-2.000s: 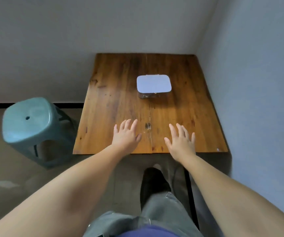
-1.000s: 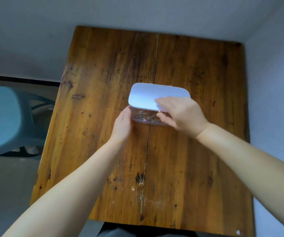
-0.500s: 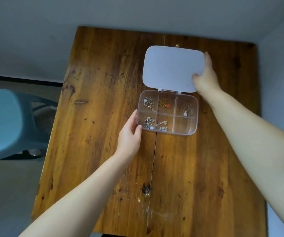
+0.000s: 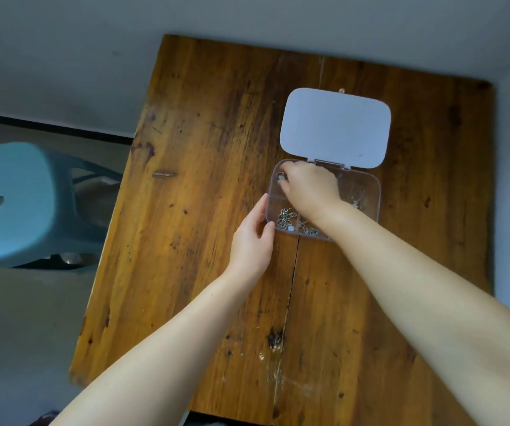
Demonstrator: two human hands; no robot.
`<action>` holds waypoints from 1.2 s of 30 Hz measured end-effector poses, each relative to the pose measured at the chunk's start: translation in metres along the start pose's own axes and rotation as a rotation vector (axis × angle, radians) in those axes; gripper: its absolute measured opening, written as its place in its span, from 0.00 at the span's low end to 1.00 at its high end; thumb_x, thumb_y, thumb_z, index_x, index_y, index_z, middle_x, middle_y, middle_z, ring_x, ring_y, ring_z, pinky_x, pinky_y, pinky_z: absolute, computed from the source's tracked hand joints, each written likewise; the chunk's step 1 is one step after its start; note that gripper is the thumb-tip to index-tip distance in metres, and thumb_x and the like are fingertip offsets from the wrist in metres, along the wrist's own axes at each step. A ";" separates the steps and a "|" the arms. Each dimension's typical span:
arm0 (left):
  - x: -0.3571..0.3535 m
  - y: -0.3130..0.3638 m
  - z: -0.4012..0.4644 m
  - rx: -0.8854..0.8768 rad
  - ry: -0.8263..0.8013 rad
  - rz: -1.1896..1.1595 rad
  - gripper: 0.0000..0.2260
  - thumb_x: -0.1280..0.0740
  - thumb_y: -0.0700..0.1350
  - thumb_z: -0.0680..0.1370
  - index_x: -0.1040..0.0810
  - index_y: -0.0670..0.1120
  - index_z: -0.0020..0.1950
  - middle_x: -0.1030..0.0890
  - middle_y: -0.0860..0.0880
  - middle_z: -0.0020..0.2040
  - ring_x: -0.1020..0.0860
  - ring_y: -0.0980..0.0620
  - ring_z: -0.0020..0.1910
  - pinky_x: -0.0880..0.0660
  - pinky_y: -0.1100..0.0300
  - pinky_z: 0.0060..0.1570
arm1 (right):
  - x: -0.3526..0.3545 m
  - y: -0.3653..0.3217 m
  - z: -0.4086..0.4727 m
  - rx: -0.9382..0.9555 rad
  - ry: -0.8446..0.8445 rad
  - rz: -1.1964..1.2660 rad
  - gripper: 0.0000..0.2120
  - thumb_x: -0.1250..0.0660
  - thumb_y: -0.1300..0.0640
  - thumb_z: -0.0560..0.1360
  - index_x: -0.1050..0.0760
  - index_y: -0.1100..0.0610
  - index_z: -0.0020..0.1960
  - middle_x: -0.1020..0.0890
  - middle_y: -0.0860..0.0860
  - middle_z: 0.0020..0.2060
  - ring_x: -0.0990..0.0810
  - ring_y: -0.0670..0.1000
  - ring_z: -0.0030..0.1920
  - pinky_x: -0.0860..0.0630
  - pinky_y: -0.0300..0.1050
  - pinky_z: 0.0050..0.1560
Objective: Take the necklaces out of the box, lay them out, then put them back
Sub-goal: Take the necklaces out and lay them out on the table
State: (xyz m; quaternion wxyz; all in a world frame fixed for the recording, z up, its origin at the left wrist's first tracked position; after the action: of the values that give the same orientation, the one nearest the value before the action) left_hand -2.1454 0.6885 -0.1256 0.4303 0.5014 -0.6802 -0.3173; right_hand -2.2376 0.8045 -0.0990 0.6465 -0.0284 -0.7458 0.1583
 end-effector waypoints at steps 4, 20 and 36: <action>0.001 0.001 -0.001 0.004 0.010 -0.019 0.22 0.42 0.41 0.80 0.37 0.60 0.71 0.28 0.57 0.68 0.32 0.58 0.68 0.34 0.55 0.67 | -0.011 0.001 0.008 -0.010 0.023 -0.064 0.10 0.38 0.55 0.78 0.24 0.58 0.54 0.17 0.58 0.45 0.19 0.61 0.45 0.31 0.46 0.35; 0.023 0.095 -0.010 -0.369 -0.142 0.211 0.15 0.38 0.46 0.79 0.28 0.48 0.66 0.33 0.50 0.73 0.41 0.55 0.73 0.42 0.58 0.69 | 0.094 -0.022 -0.057 -0.076 -0.235 1.414 0.03 0.35 0.55 0.77 0.23 0.51 0.46 0.16 0.51 0.35 0.18 0.48 0.34 0.24 0.36 0.30; 0.170 -0.021 0.014 0.146 -0.396 0.278 0.15 0.36 0.54 0.77 0.23 0.48 0.34 0.25 0.52 0.30 0.27 0.55 0.30 0.24 0.60 0.40 | -0.061 -0.150 -0.199 -0.828 -0.490 1.542 0.03 0.33 0.61 0.75 0.23 0.59 0.49 0.14 0.53 0.41 0.15 0.49 0.41 0.20 0.40 0.35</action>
State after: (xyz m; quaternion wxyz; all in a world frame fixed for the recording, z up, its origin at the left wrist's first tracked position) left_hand -2.1707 0.5201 -0.1041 0.2907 0.3607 -0.8349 -0.2971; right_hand -2.0093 0.6868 -0.0939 0.1226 -0.7151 -0.6339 0.2679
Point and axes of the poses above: each hand's wrist, its own z-axis towards the middle knuckle, its own x-axis out of the back of the hand, y = z × x, the point moved 5 cm from there along z, towards the middle knuckle
